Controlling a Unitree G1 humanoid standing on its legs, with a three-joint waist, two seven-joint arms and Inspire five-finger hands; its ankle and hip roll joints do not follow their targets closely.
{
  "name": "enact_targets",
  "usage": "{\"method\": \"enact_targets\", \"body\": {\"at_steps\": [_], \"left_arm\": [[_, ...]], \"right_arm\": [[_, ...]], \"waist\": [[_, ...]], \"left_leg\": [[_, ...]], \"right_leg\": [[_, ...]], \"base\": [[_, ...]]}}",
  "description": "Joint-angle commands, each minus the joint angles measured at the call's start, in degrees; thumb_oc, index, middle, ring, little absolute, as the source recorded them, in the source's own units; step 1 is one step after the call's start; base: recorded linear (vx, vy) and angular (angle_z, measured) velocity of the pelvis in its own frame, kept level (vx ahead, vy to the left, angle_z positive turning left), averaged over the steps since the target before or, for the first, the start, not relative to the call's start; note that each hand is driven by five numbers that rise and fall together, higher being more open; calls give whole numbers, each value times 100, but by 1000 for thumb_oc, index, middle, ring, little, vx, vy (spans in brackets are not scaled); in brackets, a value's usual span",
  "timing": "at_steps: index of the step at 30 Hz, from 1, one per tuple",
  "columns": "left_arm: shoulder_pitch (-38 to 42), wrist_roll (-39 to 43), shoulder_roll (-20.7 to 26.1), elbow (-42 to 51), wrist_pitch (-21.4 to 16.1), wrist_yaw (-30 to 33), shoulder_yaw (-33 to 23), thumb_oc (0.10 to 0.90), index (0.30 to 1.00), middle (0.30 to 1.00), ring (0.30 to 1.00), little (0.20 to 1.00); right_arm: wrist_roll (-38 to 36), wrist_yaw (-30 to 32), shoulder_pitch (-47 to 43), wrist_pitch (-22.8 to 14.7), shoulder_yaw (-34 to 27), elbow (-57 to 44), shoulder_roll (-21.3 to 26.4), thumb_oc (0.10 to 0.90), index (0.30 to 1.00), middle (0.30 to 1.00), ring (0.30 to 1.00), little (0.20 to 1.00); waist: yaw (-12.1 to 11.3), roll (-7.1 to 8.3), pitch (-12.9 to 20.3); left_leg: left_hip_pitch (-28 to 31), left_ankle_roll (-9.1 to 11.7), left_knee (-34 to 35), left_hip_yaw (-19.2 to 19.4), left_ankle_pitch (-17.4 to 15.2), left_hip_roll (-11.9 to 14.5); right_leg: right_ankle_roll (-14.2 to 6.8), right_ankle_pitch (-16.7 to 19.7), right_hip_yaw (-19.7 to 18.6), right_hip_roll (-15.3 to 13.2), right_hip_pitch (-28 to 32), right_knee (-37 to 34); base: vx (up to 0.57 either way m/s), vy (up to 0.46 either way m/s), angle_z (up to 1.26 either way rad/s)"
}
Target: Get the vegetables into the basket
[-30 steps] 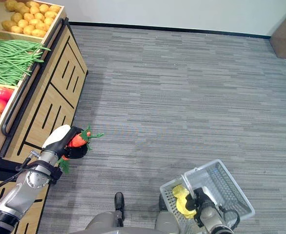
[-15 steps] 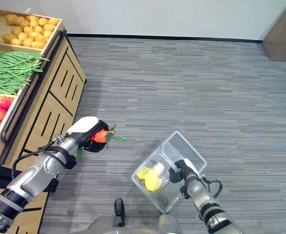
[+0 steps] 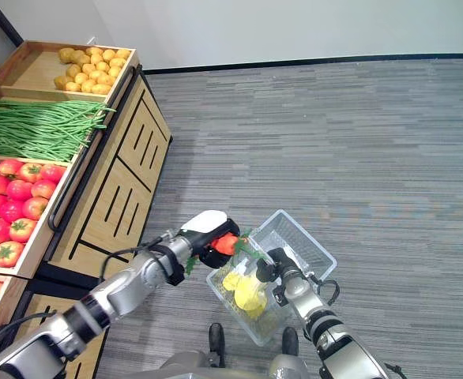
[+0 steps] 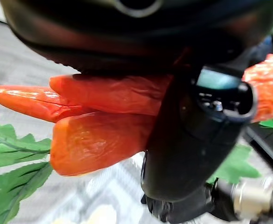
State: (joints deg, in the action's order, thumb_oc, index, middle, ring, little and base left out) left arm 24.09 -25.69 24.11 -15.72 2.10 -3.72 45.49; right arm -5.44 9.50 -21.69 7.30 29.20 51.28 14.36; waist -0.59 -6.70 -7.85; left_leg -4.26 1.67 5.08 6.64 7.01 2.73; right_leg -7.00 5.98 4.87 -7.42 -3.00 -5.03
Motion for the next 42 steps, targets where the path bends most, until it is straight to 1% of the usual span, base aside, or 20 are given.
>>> {"method": "enact_targets", "body": {"at_steps": [1, 3, 4, 8, 12, 13, 14, 16, 18, 19, 22, 23, 24, 26, 27, 28, 32, 35, 37, 42], "left_arm": [[970, 133, -227, -356, -111, 491, 6, 400, 300, 300, 300, 300], [1082, 66, -627, -1029, -19, 571, 242, 400, 300, 300, 300, 300], [1085, 66, -632, -1037, -22, 575, 244, 400, 300, 300, 300, 300], [1078, 34, -906, -1613, 75, 654, 355, 400, 300, 300, 300, 300], [1049, -40, -1067, -2125, 146, 715, 321, 400, 300, 300, 300, 300], [1004, -184, -1141, -2463, 205, 692, 339, 400, 300, 300, 300, 300], [1004, -187, -1148, -2471, 202, 695, 338, 400, 300, 300, 300, 300], [913, -337, -1236, -2916, 270, 669, 310, 400, 300, 300, 300, 300], [898, -403, -1270, -3019, 260, 674, 303, 400, 300, 300, 300, 300], [883, -460, -1286, -3197, 310, 688, 240, 400, 300, 300, 300, 300], [888, -570, -1339, -3439, 333, 694, 186, 400, 300, 300, 300, 300], [886, -644, -1337, -3678, 382, 704, 108, 400, 300, 300, 300, 300], [897, -651, -1365, -3715, 369, 720, 102, 400, 300, 300, 300, 300], [871, -755, -1409, -3996, 416, 706, 2, 400, 300, 300, 300, 300], [874, -759, -1422, -4008, 412, 711, -3, 400, 300, 300, 300, 300], [911, -885, -1450, -4120, 415, 711, -24, 400, 300, 300, 300, 300], [959, -1009, -1464, -4124, 399, 677, 13, 400, 300, 300, 300, 300], [1046, -1182, -1419, -3969, 362, 631, 104, 400, 300, 300, 300, 300], [1121, -1317, -1362, -3761, 301, 596, 233, 400, 300, 300, 300, 300], [1228, -1435, -1263, -3367, 179, 496, 383, 400, 300, 300, 300, 300]], "right_arm": [[-367, 299, -1288, -690, -12, -438, -372, 400, 300, 300, 300, 300], [-513, 373, -1456, -732, 191, -544, -570, 400, 300, 300, 300, 300], [-513, 373, -1457, -732, 190, -543, -568, 400, 300, 300, 300, 300], [-642, 484, -1677, -795, 303, -793, -625, 400, 300, 300, 300, 300], [-712, 472, -1732, -825, 384, -1197, -563, 400, 300, 300, 300, 300], [-736, 423, -1679, -830, 451, -1511, -511, 400, 300, 300, 300, 300], [-735, 423, -1672, -825, 452, -1520, -507, 400, 300, 300, 300, 300], [-849, 361, -1583, -875, 483, -1924, -493, 400, 300, 300, 300, 300], [-869, 312, -1516, -875, 509, -2104, -464, 400, 300, 300, 300, 300], [-891, 245, -1483, -902, 532, -2422, -400, 400, 300, 300, 300, 300], [-921, 142, -1409, -900, 558, -2824, -288, 400, 300, 300, 300, 300], [-940, 48, -1410, -960, 559, -3150, -204, 400, 300, 300, 300, 300], [-942, 41, -1390, -933, 557, -3199, -178, 400, 300, 300, 300, 300], [-1050, -170, -1323, -961, 601, -3643, -49, 400, 300, 300, 300, 300], [-1052, -175, -1312, -947, 601, -3668, -34, 400, 300, 300, 300, 300], [-1138, -345, -1237, -983, 650, -4067, 59, 400, 300, 300, 300, 300], [-1196, -570, -1153, -953, 781, -4313, 127, 400, 300, 300, 300, 300], [-962, -785, -1196, -892, 976, -4416, 253, 400, 300, 300, 300, 300], [-312, -905, -1372, -857, 1201, -4375, 409, 400, 300, 300, 300, 300], [93, -1224, -1561, -905, 1473, -4310, 537, 400, 300, 300, 300, 300]], "waist": [[-39, 263, -16], [0, 305, -54], [-2, 303, -52], [32, 347, -92], [58, 409, -115], [81, 461, -124], [81, 459, -122], [119, 522, -134], [129, 535, -132], [156, 580, -145], [184, 623, -147], [214, 682, -155], [210, 674, -153], [256, 742, -147], [252, 737, -150], [293, 790, -153], [320, 831, -150], [330, 848, -152], [316, 830, -151], [322, 778, -191]], "left_leg": [[156, 302, -65, 41, -325, 129], [47, 345, -39, 65, -249, 223], [45, 345, -39, 66, -248, 223], [-43, 383, -17, 87, -186, 298], [-98, 409, -9, 104, -150, 362], [-105, 423, -8, 110, -146, 396], [-104, 423, -8, 110, -146, 396], [-104, 430, -8, 138, -146, 426], [-106, 433, -8, 152, -143, 435], [-120, 438, -8, 169, -141, 447], [-144, 441, -8, 182, -136, 465], [-162, 444, -8, 192, -133, 488], [-165, 444, -8, 197, -132, 487], [-130, 447, -8, 248, -139, 515], [-125, 447, -8, 253, -140, 516], [-88, 450, -8, 284, -155, 530], [-63, 454, -8, 325, -166, 533], [-47, 458, -8, 336, -178, 531], [-44, 457, -8, 329, -181, 523], [-59, 454, -8, 287, -181, 499]], "right_leg": [[-274, -226, -75, -148, -2, 77], [-250, -198, -116, -67, -126, 65], [-249, -197, -116, -67, -129, 66], [-227, -160, -141, -7, -238, 48], [-209, -156, -155, 41, -294, 40], [-194, -156, -149, 67, -289, 31], [-193, -156, -150, 68, -289, 31], [-192, -153, -163, 91, -291, 21], [-192, -148, -178, 95, -299, 21], [-193, -137, -190, 106, -328, 19], [-195, -114, -204, 111, -370, 19], [-199, -100, -218, 124, -391, 17], [-199, -100, -224, 123, -397, 18], [-193, -91, -257, 147, -408, 18], [-193, -92, -262, 148, -406, 19], [-188, -102, -280, 158, -392, 19], [-191, -104, -325, 171, -386, 19], [-188, -106, -338, 173, -385, 21], [-188, -119, -332, 165, -375, 20], [-194, -134, -302, 143, -376, 16]], "base": [[-72, -75, -7], [-59, -77, -11], [-30, -49, -4], [-21, -24, -3], [-10, -37, -8], [-5, -44, -10], [2, -49, -7], [0, 0, 0], [0, 0, 0], [-12, -4, -5], [-25, -15, -6], [-20, -18, -6], [-6, -8, -6], [8, -4, -7], [5, -5, -15], [4, 2, -18], [2, -4, -10], [3, -4, -3], [6, -1, -2], [0, 0, 0]]}}
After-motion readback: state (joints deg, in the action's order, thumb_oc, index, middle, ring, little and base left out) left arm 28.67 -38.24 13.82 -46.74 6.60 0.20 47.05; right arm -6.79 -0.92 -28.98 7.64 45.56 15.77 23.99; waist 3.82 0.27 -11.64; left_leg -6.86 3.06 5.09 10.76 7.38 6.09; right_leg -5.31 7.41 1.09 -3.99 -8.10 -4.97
